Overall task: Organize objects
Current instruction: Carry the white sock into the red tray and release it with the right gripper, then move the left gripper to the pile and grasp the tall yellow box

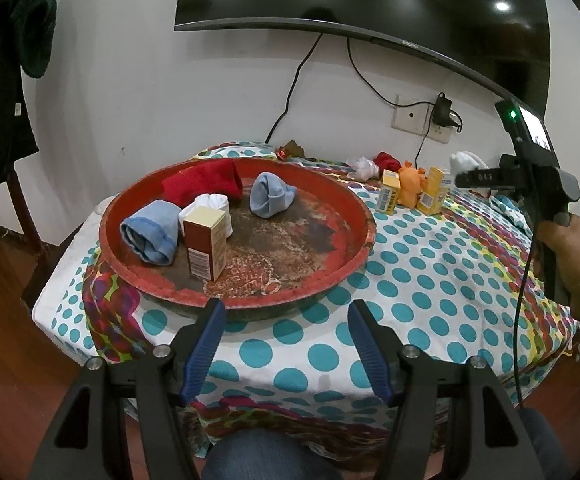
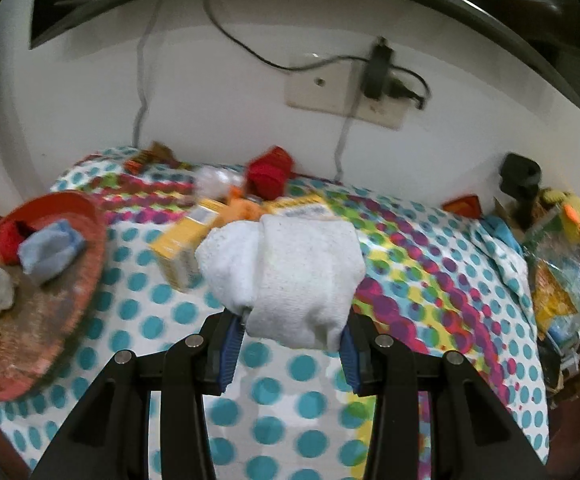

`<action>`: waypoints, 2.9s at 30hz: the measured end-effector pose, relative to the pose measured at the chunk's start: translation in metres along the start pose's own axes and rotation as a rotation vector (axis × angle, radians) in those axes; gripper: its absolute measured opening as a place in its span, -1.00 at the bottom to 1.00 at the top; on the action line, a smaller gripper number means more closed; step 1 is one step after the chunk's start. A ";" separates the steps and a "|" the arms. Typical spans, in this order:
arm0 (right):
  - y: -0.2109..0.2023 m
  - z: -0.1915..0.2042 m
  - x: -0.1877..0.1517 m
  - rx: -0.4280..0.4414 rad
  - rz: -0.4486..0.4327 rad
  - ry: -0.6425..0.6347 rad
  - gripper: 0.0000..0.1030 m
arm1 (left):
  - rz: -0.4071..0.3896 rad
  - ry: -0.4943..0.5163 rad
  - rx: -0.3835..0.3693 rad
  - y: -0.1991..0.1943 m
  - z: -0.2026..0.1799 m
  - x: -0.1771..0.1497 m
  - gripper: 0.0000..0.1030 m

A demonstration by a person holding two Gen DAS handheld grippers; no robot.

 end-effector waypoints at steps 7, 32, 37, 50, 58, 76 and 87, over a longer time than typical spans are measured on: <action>0.008 0.078 0.041 0.090 -0.018 -0.085 -0.22 | 0.004 -0.006 0.000 0.001 0.001 -0.001 0.27; -0.018 0.210 -0.018 0.256 0.031 -0.316 -0.17 | 0.008 -0.025 -0.003 0.003 0.005 0.000 0.27; -0.022 0.229 -0.030 0.282 0.039 -0.358 -0.16 | 0.010 -0.021 -0.007 0.003 0.004 0.000 0.27; 0.024 0.279 -0.031 0.301 0.101 -0.396 -0.13 | 0.015 -0.025 -0.010 0.005 0.005 0.000 0.27; 0.073 0.311 -0.018 0.316 0.144 -0.402 -0.10 | 0.020 -0.028 -0.013 0.006 0.006 0.000 0.27; 0.019 0.181 0.022 0.102 -0.142 -0.139 1.00 | -0.024 -0.009 -0.032 0.000 0.001 0.002 0.27; 0.111 -0.064 -0.031 -0.002 0.031 0.399 1.00 | -0.027 0.168 -0.106 0.037 -0.082 0.025 0.27</action>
Point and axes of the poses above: each gripper's, at about its wrist camera, not at the fingertips, and y roughly the way its jaws point, z to its left, x to its top, the point moved 7 cm from there along y, roughly the way its jaws point, and after that the axes turned 10 degrees about z, right-handed, at the moved point
